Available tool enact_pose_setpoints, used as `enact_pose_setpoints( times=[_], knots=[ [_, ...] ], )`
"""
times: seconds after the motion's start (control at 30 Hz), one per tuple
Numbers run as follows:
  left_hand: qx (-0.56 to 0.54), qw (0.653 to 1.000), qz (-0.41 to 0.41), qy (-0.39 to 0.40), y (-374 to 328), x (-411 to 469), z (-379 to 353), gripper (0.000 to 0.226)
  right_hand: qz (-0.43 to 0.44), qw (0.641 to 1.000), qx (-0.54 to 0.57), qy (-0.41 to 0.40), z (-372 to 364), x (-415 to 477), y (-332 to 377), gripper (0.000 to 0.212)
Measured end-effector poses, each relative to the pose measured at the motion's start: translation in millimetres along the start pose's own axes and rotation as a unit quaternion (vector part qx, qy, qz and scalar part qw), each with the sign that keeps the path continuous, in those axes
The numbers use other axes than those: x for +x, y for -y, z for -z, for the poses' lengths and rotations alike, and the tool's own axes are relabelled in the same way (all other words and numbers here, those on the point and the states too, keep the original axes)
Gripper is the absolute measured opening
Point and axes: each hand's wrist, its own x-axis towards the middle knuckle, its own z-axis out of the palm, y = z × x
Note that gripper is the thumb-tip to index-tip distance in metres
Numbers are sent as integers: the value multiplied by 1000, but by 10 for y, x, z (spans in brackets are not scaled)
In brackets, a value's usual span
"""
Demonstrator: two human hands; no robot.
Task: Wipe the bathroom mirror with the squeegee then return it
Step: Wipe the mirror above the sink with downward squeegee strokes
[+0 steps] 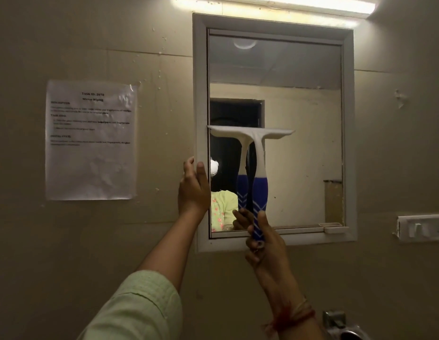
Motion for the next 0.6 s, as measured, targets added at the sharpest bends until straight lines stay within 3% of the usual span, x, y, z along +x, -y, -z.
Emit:
enact_pose_setpoints(
  times=[0.17, 0.37, 0.5, 0.6],
  knots=[
    [3, 1000, 0, 5, -11, -2, 0, 52, -16, 1000, 21, -11, 98, -126, -90, 49],
    [1, 1000, 4, 3, -27, -7, 3, 49, 17, 1000, 1, -15, -92, 17, 148, 57],
    [-1, 1000, 6, 1, -15, -3, 2, 48, 11, 1000, -12, -24, 17, -29, -53, 62],
    [-7, 1000, 7, 5, -12, -2, 5, 49, -18, 1000, 7, -23, 139, -121, -255, 45]
  ],
)
